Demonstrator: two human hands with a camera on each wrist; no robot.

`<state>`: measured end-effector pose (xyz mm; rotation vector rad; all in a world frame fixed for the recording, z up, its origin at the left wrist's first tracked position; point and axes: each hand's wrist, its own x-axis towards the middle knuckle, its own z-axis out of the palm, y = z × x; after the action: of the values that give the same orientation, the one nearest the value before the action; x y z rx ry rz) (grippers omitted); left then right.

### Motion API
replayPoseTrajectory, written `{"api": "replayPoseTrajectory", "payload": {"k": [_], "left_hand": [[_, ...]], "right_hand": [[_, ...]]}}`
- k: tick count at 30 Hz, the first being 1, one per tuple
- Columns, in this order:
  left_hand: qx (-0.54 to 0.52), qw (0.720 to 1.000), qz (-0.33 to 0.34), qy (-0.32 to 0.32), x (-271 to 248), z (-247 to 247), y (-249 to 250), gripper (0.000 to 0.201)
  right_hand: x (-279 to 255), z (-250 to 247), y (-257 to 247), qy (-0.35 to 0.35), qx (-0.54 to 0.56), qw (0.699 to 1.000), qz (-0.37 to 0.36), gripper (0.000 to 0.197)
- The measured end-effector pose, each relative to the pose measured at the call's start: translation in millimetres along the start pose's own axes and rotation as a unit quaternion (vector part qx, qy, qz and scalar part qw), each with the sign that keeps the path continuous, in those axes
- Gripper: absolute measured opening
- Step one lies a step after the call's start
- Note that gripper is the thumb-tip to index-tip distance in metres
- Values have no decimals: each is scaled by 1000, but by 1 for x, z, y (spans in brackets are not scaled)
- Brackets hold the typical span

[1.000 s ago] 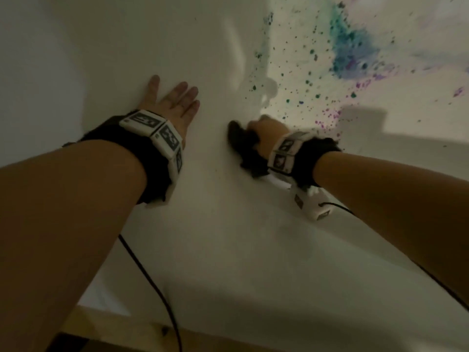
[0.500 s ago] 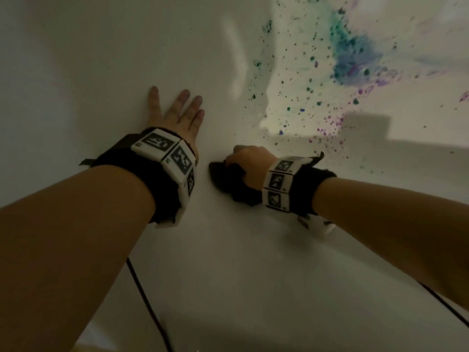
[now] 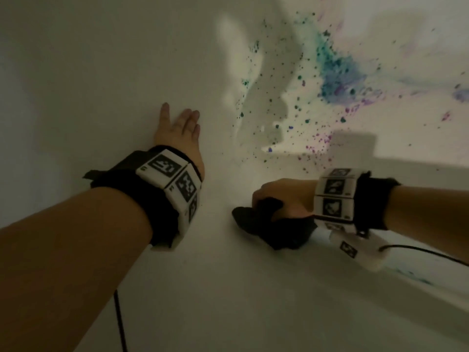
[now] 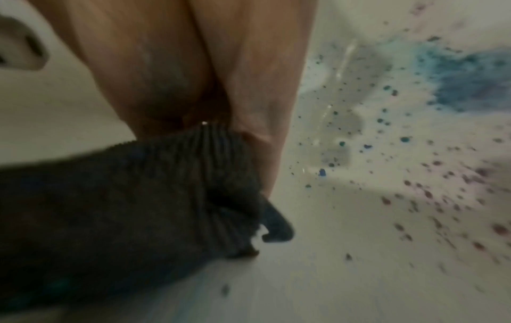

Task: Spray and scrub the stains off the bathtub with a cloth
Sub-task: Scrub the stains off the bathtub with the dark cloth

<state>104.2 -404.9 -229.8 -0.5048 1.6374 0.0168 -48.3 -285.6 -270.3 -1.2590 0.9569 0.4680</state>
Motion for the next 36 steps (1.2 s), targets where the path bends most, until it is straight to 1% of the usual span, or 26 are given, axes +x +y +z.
{"api": "replayPoseTrajectory", "payload": {"k": [2, 4, 6, 8, 10, 11, 12, 13, 14, 15, 16, 18, 19, 21, 23, 24, 27, 28, 30, 31, 32, 33, 35, 36], "left_hand": [[2, 1000, -4, 29, 8, -7, -5, 77], [2, 998, -29, 64, 19, -15, -15, 94], [-8, 993, -59, 97, 30, -23, -27, 114], [-28, 988, -83, 125, 40, -31, -38, 131], [-46, 986, -88, 135, 47, -35, -46, 138], [-52, 985, -86, 139, 49, -36, -47, 137], [-58, 984, -83, 146, 52, -37, -47, 133], [-67, 982, -78, 156, 53, -37, -46, 124], [-78, 981, -74, 165, 53, -37, -45, 114], [-88, 979, -72, 170, 53, -37, -43, 107], [-95, 978, -75, 171, 53, -39, -41, 104], [-106, 978, -83, 160, 54, -43, -38, 108], [-113, 978, -86, 153, 54, -45, -37, 110], [-127, 977, -91, 146, 55, -46, -35, 113], [-127, 976, -92, 150, 57, -44, -34, 113], [-126, 976, -93, 154, 58, -44, -33, 113], [-131, 973, -95, 165, 62, -46, -30, 110], [-136, 972, -96, 163, 62, -47, -29, 108], [-137, 972, -103, 160, 65, -51, -25, 105], [-134, 972, -106, 158, 66, -51, -24, 105], [-132, 974, -107, 154, 67, -51, -24, 108], [-131, 974, -104, 151, 66, -52, -25, 110], [-127, 976, -90, 153, 62, -51, -28, 112], [-125, 976, -80, 157, 59, -51, -31, 111]], "right_hand": [[21, 0, -2, 38, -36, 998, -17, 35], [44, -7, 1, 71, -48, 996, -18, 37], [66, -11, 10, 93, -48, 994, -2, 40], [78, -12, 25, 110, -57, 991, 46, 44], [80, -10, 44, 157, -55, 979, 118, 38], [78, -9, 53, 181, -40, 971, 148, 37], [74, -11, 60, 197, -16, 966, 167, 43], [70, -14, 65, 200, 7, 964, 175, 43], [64, -20, 65, 203, 36, 964, 169, 35], [56, -25, 64, 209, 67, 964, 148, 30], [48, -31, 58, 213, 103, 964, 121, 34], [32, -41, 40, 201, 167, 964, 53, 40], [29, -44, 29, 191, 170, 966, 27, 43], [43, -47, 10, 209, 143, 967, 4, 46], [68, -47, -3, 255, 118, 960, 3, 37], [81, -45, -4, 273, 124, 954, 5, 33], [101, -42, 9, 292, 175, 940, 25, 33], [104, -44, 18, 304, 200, 930, 38, 30], [108, -54, 38, 341, 253, 901, 94, 20], [113, -60, 49, 356, 242, 894, 127, 22], [119, -66, 58, 363, 211, 894, 156, 23], [123, -70, 66, 373, 194, 889, 180, 21], [122, -75, 69, 400, 197, 875, 189, 15], [116, -75, 64, 406, 219, 869, 177, 12]]}}
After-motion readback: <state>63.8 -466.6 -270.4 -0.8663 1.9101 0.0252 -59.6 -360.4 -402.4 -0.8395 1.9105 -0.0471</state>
